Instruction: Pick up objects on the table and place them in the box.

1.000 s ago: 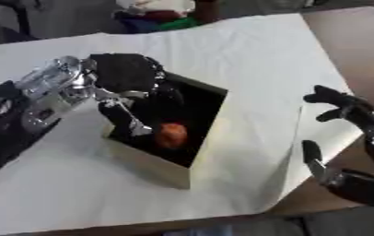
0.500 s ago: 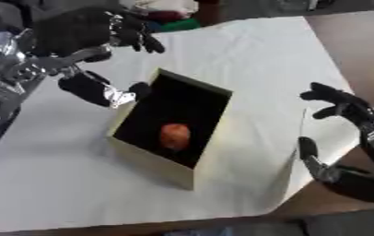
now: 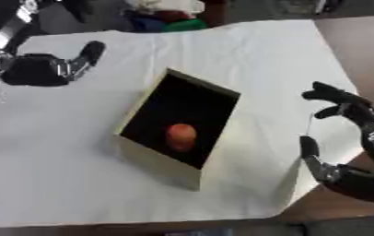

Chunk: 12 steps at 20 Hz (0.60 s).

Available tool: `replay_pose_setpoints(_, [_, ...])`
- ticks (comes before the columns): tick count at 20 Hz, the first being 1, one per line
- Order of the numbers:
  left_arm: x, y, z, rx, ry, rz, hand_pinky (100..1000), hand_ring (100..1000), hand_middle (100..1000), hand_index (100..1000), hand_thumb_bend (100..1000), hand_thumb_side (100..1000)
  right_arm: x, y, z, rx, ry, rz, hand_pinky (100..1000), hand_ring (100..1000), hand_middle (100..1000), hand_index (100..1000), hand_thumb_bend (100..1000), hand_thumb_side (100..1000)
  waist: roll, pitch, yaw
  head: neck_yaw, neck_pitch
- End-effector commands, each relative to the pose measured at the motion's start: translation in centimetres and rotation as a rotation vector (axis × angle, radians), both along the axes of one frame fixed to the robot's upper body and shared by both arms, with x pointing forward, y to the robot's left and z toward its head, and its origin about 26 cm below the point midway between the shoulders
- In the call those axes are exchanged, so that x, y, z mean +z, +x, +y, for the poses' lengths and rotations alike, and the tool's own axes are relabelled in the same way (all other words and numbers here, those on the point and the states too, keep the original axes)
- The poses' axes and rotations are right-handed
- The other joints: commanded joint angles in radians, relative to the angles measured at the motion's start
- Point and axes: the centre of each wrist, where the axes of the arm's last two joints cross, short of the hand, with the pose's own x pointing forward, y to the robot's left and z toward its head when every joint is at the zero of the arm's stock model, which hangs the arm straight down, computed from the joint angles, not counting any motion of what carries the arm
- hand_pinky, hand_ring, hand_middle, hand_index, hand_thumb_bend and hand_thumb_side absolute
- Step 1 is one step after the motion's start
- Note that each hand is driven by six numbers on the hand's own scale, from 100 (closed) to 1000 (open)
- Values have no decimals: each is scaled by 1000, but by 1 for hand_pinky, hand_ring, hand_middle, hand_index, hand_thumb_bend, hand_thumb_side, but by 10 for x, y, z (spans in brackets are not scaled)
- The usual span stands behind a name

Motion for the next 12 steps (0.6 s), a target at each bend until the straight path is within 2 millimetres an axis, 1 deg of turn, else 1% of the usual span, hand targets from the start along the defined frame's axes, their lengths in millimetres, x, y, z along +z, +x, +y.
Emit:
replay_pose_setpoints(1, [1, -4, 5, 26, -156, -79, 720, 581, 601, 839, 269, 516, 7, 0, -3, -12, -11, -26, 686, 889, 825, 1000, 100, 310, -2, -12, 5, 5, 6])
replay_pose_setpoints(5, [-9, -5, 5, 46, -240, -102, 721, 582, 602, 843, 267, 524, 6, 0, -3, -13, -9, -24, 685, 889, 825, 1000, 100, 311, -4, -11, 12, 11, 11])
replay_pose_setpoints(12, [-18, -7, 5, 67, -276, -78, 720, 581, 601, 842, 254, 534, 6, 0, -3, -15, -7, -24, 685, 889, 825, 1000, 100, 313, -2, -13, 17, 12, 8])
